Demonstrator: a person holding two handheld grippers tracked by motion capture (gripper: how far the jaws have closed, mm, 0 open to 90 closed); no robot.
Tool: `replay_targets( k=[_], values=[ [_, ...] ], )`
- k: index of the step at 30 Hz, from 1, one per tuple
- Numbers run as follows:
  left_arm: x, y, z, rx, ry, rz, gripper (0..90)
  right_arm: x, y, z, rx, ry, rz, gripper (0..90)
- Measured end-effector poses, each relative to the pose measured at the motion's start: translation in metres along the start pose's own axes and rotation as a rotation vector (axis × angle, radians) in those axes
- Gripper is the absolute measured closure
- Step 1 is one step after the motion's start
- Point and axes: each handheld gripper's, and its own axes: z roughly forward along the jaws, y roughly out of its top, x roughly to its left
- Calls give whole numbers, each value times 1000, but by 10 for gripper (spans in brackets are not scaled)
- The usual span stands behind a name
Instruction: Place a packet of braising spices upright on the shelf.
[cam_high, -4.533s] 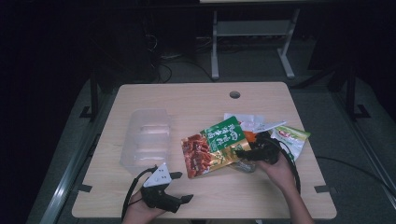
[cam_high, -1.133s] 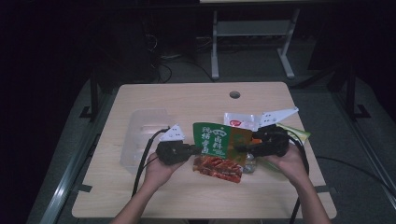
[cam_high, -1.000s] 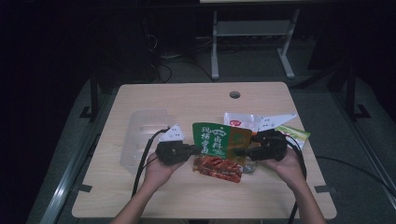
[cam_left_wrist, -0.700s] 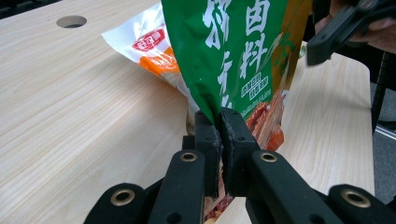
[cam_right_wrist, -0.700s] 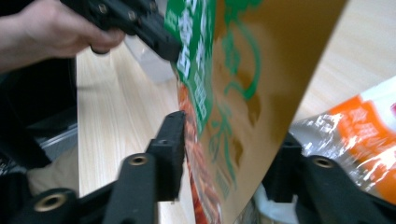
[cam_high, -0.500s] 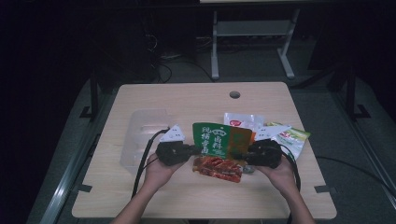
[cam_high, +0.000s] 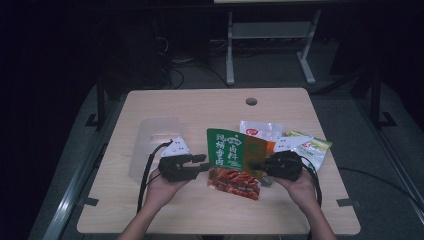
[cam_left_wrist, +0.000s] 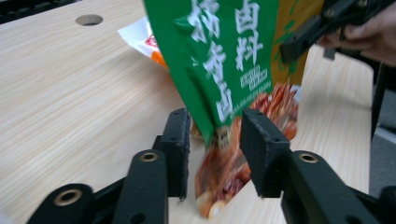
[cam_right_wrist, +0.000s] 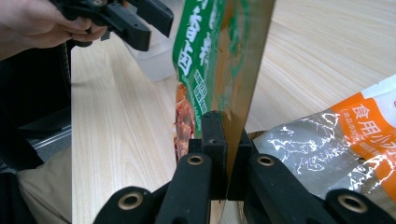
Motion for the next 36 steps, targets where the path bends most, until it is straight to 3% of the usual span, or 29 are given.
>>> replay_targets(
  k=[5, 6, 18, 26, 31, 36],
  values=[
    [-9, -3, -9, 1, 26, 13, 532, 2, 1, -1, -5, -8, -3, 891],
    [-11, -5, -11, -2, 31, 10, 476, 4, 2, -2, -11, -12, -3, 892],
    [-26, -39, -27, -22, -24, -9, 342, 13, 12, -5, -22, -24, -24, 893],
    [-34, -51, -29, -21, -48, 25, 237, 19, 23, -5, -18, -27, -38, 895],
    [-39, -52, -22, -3, -94, 29, 189, 24, 28, -9, -48, -35, -45, 894],
    [-41, -54, -20, 6, -85, 50, 176, 23, 27, -12, -56, -28, -37, 894]
  ],
)
